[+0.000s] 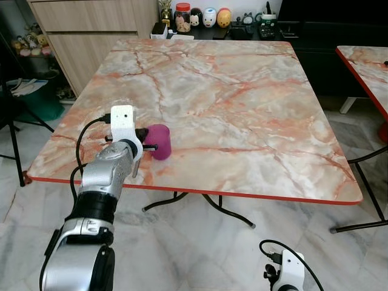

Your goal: Setting the table

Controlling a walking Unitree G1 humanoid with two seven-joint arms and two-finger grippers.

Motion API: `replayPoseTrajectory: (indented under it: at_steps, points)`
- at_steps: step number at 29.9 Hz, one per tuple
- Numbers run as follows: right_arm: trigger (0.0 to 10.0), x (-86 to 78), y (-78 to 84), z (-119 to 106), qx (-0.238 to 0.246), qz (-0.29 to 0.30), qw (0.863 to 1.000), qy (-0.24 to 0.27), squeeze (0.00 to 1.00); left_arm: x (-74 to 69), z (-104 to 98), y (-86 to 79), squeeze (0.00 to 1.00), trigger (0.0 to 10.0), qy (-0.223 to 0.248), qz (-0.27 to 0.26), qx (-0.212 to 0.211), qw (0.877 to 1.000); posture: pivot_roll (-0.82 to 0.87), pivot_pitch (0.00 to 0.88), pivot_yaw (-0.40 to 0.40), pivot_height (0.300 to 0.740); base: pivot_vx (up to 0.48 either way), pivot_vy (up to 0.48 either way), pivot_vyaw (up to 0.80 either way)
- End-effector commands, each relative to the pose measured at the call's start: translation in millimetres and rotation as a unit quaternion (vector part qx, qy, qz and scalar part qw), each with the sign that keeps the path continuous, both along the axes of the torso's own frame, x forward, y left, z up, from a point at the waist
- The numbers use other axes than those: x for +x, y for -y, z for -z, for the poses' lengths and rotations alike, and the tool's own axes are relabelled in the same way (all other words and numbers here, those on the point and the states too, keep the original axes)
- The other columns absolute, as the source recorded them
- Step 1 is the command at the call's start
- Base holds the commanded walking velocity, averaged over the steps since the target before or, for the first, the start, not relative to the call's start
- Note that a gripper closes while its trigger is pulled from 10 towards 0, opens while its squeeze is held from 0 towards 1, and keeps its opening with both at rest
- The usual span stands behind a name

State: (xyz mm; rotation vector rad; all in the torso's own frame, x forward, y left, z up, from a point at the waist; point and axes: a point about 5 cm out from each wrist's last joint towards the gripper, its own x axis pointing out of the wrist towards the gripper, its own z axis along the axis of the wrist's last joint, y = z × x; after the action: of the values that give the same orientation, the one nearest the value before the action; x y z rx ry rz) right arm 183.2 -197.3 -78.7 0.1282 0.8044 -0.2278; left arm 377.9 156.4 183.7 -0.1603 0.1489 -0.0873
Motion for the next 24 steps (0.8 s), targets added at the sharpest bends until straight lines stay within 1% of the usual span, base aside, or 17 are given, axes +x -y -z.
replayPoseTrajectory:
  at_steps: [1, 4, 7, 8, 9, 10, 14, 15, 16, 22, 24]
  points:
    - [10.0, -3.4, 0.7, 2, 0.001, 0.002, 1.000, -0.005, 0.00, -3.0, -9, -1.3, 0.00, 0.0, 0.033, 0.000, -0.009, 0.999, 0.06, 0.047, 0.001, 0.740, 0.000, 0.000, 0.00]
    - [10.0, -3.3, 0.9, 2, 0.001, 0.002, 1.000, -0.006, 0.00, -4.7, -8, -1.4, 0.00, 0.0, 0.036, -0.002, -0.012, 0.999, 0.06, 0.047, 0.001, 0.740, 0.000, 0.000, 0.00]
    - [10.0, -3.3, 1.1, 2, 0.001, 0.000, 1.000, -0.007, 0.00, -7.1, -2, 2.9, 0.00, 0.0, 0.027, 0.017, -0.002, 0.999, 0.05, 0.036, -0.002, 0.740, 0.000, 0.000, 0.00]
    - [10.0, -3.4, 1.2, 2, 0.001, 0.000, 1.000, -0.007, 0.00, -7.9, -2, 5.7, 0.00, 3.0, 0.027, 0.027, 0.003, 0.999, 0.05, 0.036, -0.002, 0.740, 0.000, 0.000, 0.00]
    - [10.0, -3.4, 1.2, 2, 0.001, 0.000, 1.000, -0.007, 0.00, -7.9, -2, 5.7, 0.00, 3.0, 0.027, 0.027, 0.003, 0.999, 0.05, 0.036, -0.002, 0.740, 0.000, 0.000, 0.00]
    - [10.0, -3.6, 1.2, 2, 0.001, 0.000, 1.000, -0.008, 0.00, -8.6, -2, 6.7, 0.00, 10.0, 0.032, 0.028, 0.002, 0.999, 0.05, 0.034, -0.003, 0.740, 0.000, 0.000, 0.00]
    - [10.0, -4.1, 1.6, 2, 0.000, 0.000, 1.000, -0.009, 0.00, -9.7, -7, 7.8, 0.00, 10.0, 0.051, 0.032, 0.010, 0.998, 0.05, 0.035, -0.003, 0.740, 0.000, 0.000, 0.00]
    - [10.0, -4.2, 1.8, 2, 0.000, 0.000, 1.000, -0.009, 0.00, -9.5, -9, 5.8, 0.00, 10.0, 0.056, 0.024, 0.013, 0.998, 0.05, 0.035, -0.003, 0.740, 0.000, 0.000, 0.00]
    - [10.0, -4.4, 2.1, 2, 0.000, 0.000, 1.000, -0.010, 0.00, -9.0, -11, 3.2, 1.00, 10.0, 0.061, 0.015, 0.005, 0.998, 0.05, 0.035, -0.003, 0.740, 0.000, 0.000, 0.00]
    - [10.0, -4.7, 2.5, 2, 0.001, 0.001, 1.000, -0.011, 0.00, -7.3, -21, -2.2, 1.00, 10.0, 0.081, 0.011, 0.007, 0.997, 0.06, 0.046, -0.006, 0.740, 0.000, 0.000, 0.00]
    - [10.0, -5.1, 2.7, 3, 0.001, 0.001, 1.000, -0.012, 0.00, -5.6, -22, -4.0, 1.00, 10.0, 0.077, 0.009, 0.009, 0.997, 0.06, 0.046, -0.006, 0.740, 0.000, 0.000, 0.00]
